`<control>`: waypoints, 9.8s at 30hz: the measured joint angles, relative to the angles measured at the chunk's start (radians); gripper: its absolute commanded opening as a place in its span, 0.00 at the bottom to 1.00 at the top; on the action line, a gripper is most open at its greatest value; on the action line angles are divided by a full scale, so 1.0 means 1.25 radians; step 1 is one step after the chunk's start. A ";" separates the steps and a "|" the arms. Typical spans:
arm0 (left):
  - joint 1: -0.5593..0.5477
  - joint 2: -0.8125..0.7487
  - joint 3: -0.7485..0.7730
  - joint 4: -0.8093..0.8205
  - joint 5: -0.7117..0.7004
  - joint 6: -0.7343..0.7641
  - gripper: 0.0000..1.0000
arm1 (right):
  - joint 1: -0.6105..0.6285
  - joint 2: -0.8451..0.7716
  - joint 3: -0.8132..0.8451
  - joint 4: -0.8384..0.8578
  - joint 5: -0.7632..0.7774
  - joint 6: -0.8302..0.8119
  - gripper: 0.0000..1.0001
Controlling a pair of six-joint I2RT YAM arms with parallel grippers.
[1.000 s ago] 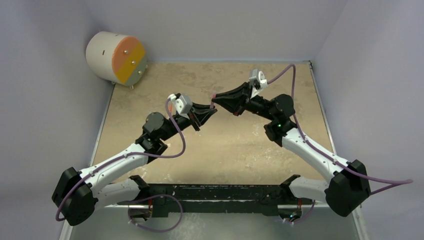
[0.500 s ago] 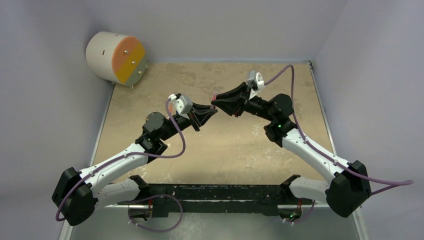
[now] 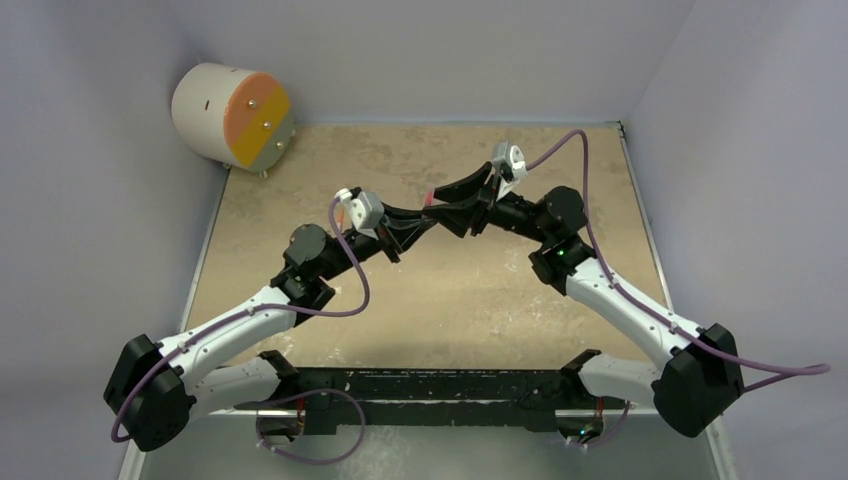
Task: Insert the pens into the pen caps
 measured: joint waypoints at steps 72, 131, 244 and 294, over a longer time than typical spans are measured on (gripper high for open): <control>-0.011 0.076 0.057 -0.202 -0.068 0.040 0.00 | -0.002 0.076 -0.117 0.257 0.046 0.084 0.00; -0.005 0.031 0.051 -0.210 -0.080 0.062 0.27 | 0.049 0.058 -0.071 0.010 0.061 -0.025 0.00; 0.000 -0.478 -0.122 -0.271 -0.534 0.001 0.57 | 0.054 0.848 0.355 0.194 0.002 0.474 0.00; 0.000 -0.092 0.120 -0.608 -0.707 -0.087 0.56 | 0.166 0.779 0.279 -0.154 0.337 0.074 0.00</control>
